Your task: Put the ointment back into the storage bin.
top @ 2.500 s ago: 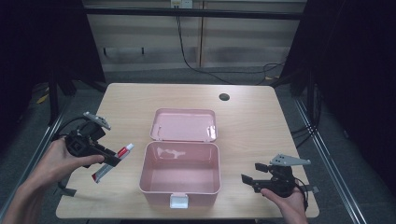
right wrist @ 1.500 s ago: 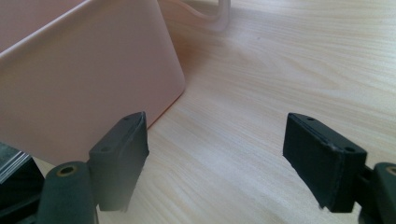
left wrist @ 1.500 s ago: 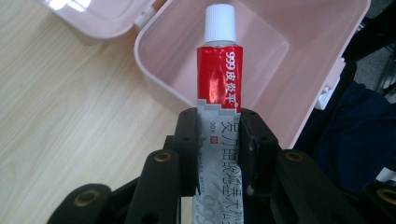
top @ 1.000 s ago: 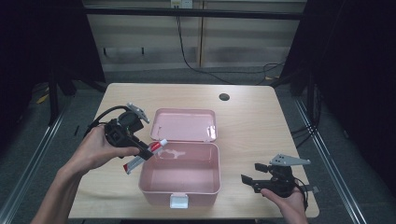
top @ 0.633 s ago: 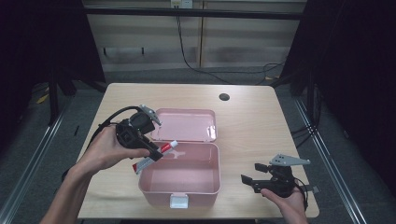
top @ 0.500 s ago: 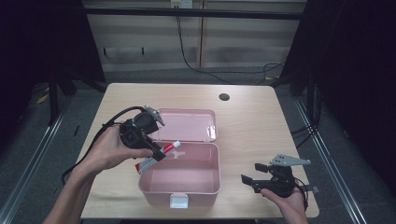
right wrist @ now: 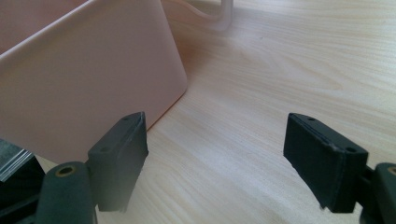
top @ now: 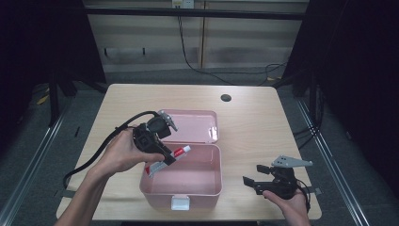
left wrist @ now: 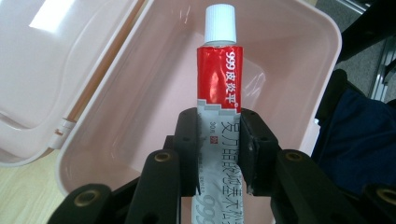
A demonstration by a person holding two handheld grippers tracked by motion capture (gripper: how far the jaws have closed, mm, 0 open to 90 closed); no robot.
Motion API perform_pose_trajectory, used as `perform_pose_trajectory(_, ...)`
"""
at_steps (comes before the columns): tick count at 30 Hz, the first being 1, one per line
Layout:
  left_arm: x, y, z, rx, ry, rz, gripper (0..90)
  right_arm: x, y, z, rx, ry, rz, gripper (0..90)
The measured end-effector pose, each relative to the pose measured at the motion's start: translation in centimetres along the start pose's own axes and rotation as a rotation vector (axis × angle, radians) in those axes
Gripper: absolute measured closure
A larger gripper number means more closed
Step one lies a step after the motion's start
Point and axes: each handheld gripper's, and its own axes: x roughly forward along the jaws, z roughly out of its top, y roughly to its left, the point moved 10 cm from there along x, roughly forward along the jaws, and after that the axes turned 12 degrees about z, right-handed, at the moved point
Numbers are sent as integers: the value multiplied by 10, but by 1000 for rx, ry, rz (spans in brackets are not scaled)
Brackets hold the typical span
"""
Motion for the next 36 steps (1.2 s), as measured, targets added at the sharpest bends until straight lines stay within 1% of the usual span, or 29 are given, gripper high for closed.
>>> perform_pose_trajectory(1,0,0,0,0,0,0,709,0,0,0,0,0,0,215)
perform_pose_trajectory(2,1,0,0,14,2,-3,709,0,0,0,0,0,0,215)
perform_pose_trajectory(3,2,-1,0,19,11,-15,709,0,0,0,1,0,0,215)
perform_pose_trajectory(4,3,-3,0,16,10,-24,709,0,0,0,1,0,0,215)
perform_pose_trajectory(6,5,-5,1,10,12,-22,709,0,0,0,0,1,-1,215)
perform_pose_trajectory(7,8,-6,1,25,17,-29,709,0,0,0,1,1,0,215)
perform_pose_trajectory(10,11,-8,1,33,27,-34,709,0,0,0,1,1,0,215)
perform_pose_trajectory(12,14,-10,3,32,24,-39,709,0,0,0,1,1,0,215)
perform_pose_trajectory(16,21,-14,5,41,30,-48,709,0,0,0,1,2,1,215)
perform_pose_trajectory(17,24,-15,5,49,38,-52,709,0,0,0,2,2,1,215)
perform_pose_trajectory(19,27,-17,6,46,36,-55,709,0,0,0,2,1,1,214)
perform_pose_trajectory(20,30,-18,7,49,39,-59,709,0,0,0,2,0,1,214)
perform_pose_trajectory(21,35,-21,6,57,53,-67,709,0,0,0,2,1,1,214)
perform_pose_trajectory(25,41,-24,8,76,55,-77,709,0,0,0,4,1,1,214)
perform_pose_trajectory(27,44,-26,8,71,55,-80,709,0,0,0,2,1,3,214)
perform_pose_trajectory(28,45,-27,8,67,65,-79,709,0,0,0,3,2,2,214)
perform_pose_trajectory(30,50,-29,8,82,55,-86,709,0,0,0,3,2,3,214)
perform_pose_trajectory(33,56,-32,7,106,66,-86,709,0,0,0,2,2,3,213)
perform_pose_trajectory(34,56,-32,7,106,66,-86,709,0,0,0,2,2,3,213)
perform_pose_trajectory(35,57,-32,7,116,67,-86,709,0,0,0,3,2,2,213)
perform_pose_trajectory(36,60,-33,5,136,84,-88,708,0,0,0,3,2,2,213)
